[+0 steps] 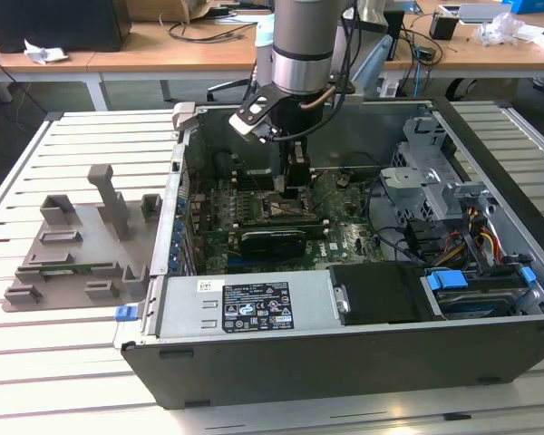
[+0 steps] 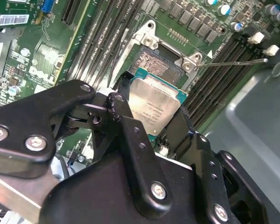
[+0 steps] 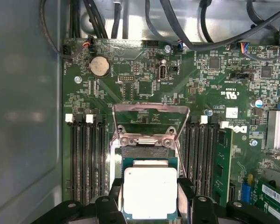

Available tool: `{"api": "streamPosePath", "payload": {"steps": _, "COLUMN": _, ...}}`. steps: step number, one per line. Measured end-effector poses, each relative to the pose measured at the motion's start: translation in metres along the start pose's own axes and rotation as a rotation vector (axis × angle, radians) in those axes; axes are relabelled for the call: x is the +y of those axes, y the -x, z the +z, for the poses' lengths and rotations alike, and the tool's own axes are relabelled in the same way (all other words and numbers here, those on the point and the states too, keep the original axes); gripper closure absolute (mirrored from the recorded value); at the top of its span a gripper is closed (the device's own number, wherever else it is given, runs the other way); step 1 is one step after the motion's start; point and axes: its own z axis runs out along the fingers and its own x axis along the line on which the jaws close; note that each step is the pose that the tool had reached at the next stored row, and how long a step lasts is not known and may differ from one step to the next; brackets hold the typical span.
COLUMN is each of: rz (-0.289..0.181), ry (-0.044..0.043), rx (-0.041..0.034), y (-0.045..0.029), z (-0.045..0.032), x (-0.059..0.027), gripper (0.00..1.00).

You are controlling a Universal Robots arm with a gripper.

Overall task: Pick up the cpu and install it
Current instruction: 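Place the cpu into insertion slot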

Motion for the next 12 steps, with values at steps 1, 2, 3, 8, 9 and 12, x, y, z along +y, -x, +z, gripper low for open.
{"api": "streamPosePath", "payload": {"steps": 1, "rz": 0.0, "ry": -0.0001, "rx": -0.0095, "y": -0.001, "z": 0.0013, "x": 0.0001, "gripper": 0.45}}
{"api": "streamPosePath", "payload": {"steps": 2, "rz": 0.0, "ry": -0.0002, "rx": -0.018, "y": -0.002, "z": 0.0027, "x": 0.0002, "gripper": 0.45}}
{"api": "streamPosePath", "payload": {"steps": 3, "rz": -0.001, "ry": -0.0003, "rx": -0.0188, "y": -0.0026, "z": 0.0038, "x": 0.0002, "gripper": 0.45}}
{"api": "streamPosePath", "payload": {"steps": 8, "rz": -0.004, "ry": -0.0002, "rx": -0.0198, "y": -0.005, "z": 0.0198, "x": -0.001, "gripper": 0.45}}
{"api": "streamPosePath", "payload": {"steps": 9, "rz": -0.004, "ry": -0.0003, "rx": -0.0202, "y": -0.0051, "z": 0.0215, "x": -0.0024, "gripper": 0.45}}
{"api": "streamPosePath", "payload": {"steps": 12, "rz": -0.003, "ry": -0.0002, "rx": -0.0203, "y": -0.0053, "z": 0.0271, "x": -0.0038, "gripper": 0.45}}
